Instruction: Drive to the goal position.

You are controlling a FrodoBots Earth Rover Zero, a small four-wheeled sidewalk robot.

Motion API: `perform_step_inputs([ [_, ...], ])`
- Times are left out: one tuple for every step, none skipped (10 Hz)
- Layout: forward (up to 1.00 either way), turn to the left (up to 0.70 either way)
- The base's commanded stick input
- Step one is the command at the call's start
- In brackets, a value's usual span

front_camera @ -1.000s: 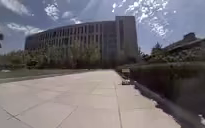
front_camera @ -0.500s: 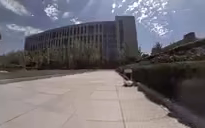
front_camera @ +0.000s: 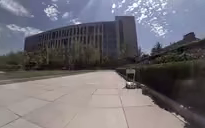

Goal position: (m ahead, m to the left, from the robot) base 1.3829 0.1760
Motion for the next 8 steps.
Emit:
perform_step_inputs([
  [0.7,0.0],
  [0.7,0.0],
  [0.7,0.0],
  [0.7,0.0],
  [0.7,0.0],
  [0.7,0.0],
  [0.7,0.0],
  [0.7,0.0],
])
